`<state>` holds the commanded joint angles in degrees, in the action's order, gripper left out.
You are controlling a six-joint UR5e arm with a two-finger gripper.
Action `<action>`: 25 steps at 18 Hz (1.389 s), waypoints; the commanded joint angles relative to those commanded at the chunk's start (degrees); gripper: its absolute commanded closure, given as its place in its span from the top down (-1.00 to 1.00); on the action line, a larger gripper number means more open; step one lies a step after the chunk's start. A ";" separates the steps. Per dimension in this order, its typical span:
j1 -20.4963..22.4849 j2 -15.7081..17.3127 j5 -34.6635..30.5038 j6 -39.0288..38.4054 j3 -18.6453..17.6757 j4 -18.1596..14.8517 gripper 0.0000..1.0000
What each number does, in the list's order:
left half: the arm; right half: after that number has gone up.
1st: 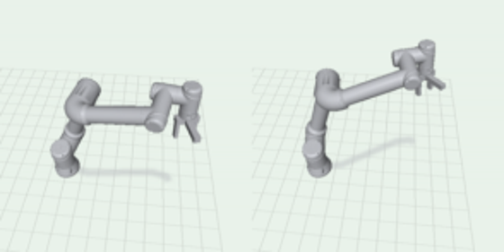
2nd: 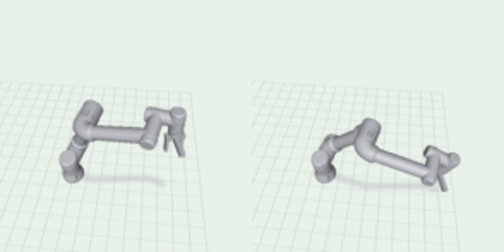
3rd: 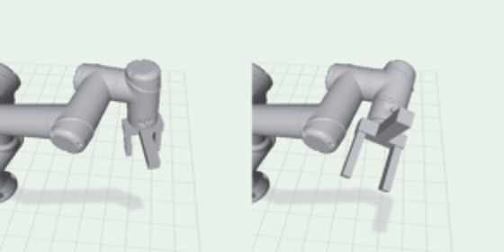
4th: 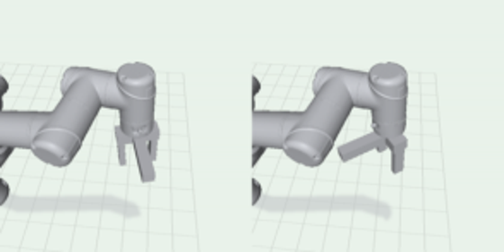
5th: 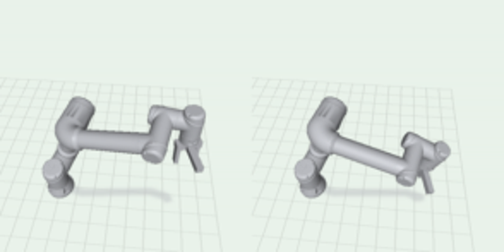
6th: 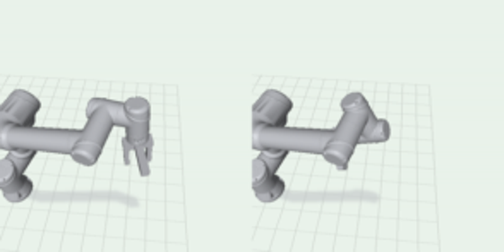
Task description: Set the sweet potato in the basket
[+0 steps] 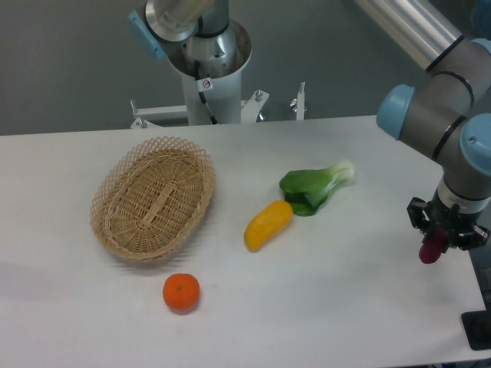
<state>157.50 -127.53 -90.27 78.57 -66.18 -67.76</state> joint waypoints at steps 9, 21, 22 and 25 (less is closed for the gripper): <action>-0.79 3.77 3.08 -0.97 -5.61 0.09 -0.56; -11.32 16.07 4.84 -10.98 -23.89 5.97 -0.56; -12.21 17.65 4.84 -10.99 -26.08 6.15 -0.56; -15.54 22.66 4.84 -10.99 -32.68 6.76 -0.57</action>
<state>141.96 -104.87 -85.43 67.59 -98.86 -61.00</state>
